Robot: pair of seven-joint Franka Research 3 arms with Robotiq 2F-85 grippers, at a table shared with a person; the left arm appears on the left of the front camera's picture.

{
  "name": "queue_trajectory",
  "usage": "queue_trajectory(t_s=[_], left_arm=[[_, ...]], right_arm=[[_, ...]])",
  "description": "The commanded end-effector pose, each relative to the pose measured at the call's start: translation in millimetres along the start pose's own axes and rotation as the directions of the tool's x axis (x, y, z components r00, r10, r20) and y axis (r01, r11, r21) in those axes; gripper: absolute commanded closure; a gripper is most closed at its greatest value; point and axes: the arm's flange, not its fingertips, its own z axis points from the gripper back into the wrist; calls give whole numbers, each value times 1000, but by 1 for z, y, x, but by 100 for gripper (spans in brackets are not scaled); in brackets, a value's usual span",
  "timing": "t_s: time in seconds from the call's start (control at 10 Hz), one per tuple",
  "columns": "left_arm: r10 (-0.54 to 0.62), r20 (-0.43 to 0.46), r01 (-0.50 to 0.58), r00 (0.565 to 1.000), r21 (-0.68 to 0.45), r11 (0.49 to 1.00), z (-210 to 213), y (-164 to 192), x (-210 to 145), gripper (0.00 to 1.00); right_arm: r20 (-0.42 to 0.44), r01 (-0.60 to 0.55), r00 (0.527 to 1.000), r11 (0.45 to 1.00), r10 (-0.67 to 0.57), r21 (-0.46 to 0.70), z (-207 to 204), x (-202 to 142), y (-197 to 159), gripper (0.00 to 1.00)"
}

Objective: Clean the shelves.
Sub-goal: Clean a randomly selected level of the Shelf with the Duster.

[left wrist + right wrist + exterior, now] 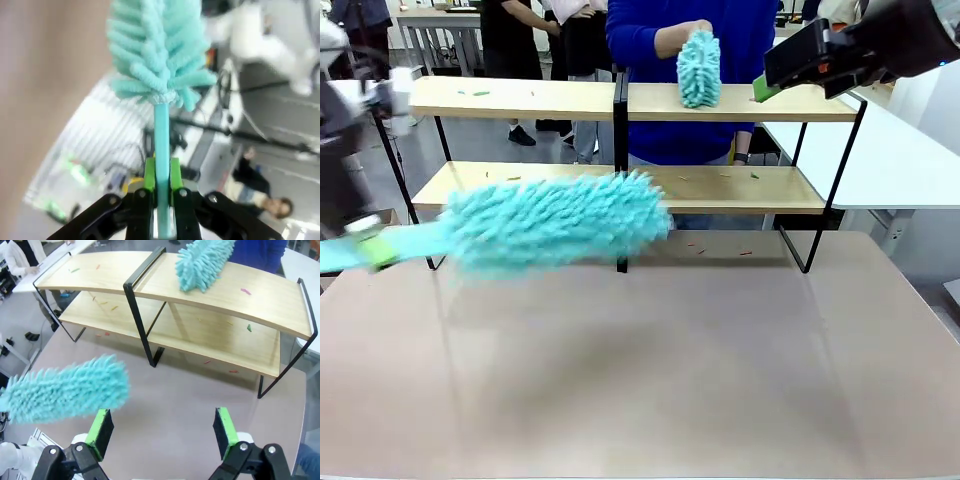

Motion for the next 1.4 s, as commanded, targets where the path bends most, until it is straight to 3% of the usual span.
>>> queue_trajectory(t_s=[0.0,0.3,1.3], left_arm=[[-53,-58,54,997,17,998,24,6,-75,87],[-44,89,42,995,22,999,43,15,-137,87],[-24,65,23,998,11,1000,28,26,-110,87]], right_arm=[[2,3,1000,1000,-3,0,0,1,0,0],[2,3,1000,1000,-3,0,0,1,0,0],[2,3,1000,1000,-3,0,0,1,0,0]])
